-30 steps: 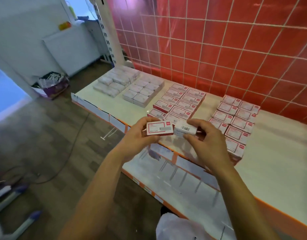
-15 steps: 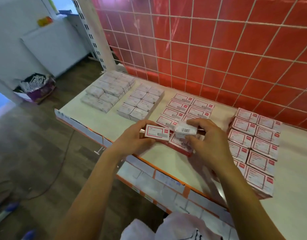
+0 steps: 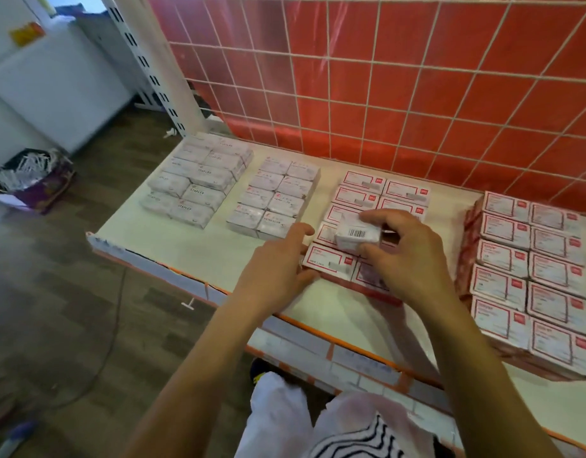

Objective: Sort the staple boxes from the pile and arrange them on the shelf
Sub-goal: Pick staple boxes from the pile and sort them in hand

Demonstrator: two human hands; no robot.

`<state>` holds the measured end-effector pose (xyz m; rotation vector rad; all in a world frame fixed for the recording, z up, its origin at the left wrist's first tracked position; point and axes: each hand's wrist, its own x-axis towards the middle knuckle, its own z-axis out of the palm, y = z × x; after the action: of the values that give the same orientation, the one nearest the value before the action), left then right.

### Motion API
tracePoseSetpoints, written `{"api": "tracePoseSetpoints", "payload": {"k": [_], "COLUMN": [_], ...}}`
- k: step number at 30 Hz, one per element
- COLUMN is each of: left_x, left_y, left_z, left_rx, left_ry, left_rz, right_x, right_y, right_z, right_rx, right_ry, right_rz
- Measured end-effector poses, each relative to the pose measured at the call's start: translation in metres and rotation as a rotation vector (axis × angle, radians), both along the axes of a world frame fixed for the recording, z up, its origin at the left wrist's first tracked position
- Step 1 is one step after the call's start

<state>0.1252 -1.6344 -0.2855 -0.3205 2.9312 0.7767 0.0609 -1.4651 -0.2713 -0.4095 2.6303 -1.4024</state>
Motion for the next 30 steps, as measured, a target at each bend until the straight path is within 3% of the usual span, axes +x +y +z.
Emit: {"api": "tracePoseSetpoints", "payload": {"k": [6, 19, 30], "left_x": [-0.006, -0.018, -0.012], "left_y": [-0.013, -0.096, -0.165], "left_z": [-0.006, 0.02, 0.029], "left_rx": [-0.124, 0.176, 0.41], "left_ry": [0.052, 0.201, 0.25], "left_rz": [-0.162, -0.032, -0.115], "right_x": [0.002, -0.002, 0.008], "right_y": [-0.028, -0.101, -0.176], "right_z": [-0.001, 0.004, -0.002], "right_rx": [-0.034, -0.231, -0.393], "right_ry": [-0.043, -0.134, -0.314], "right_rz": [-0.054, -0.042, -0.049]}}
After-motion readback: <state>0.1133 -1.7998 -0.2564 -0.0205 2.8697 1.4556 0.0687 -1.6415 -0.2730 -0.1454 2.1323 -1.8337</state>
